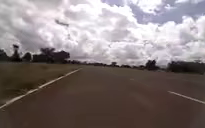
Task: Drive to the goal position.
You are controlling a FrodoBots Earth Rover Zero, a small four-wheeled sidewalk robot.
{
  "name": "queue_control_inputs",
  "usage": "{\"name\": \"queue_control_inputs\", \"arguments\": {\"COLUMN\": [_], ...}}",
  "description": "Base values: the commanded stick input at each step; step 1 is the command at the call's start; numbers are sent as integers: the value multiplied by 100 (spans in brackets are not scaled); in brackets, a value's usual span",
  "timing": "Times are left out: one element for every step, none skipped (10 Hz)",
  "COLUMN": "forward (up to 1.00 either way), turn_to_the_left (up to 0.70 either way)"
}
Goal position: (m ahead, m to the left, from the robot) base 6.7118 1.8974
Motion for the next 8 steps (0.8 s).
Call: {"name": "queue_control_inputs", "arguments": {"forward": [100, 100, 100, 100, 100, 100, 100, 100], "turn_to_the_left": [0, 0, 0, -17, -34, -26, -9, 0]}}
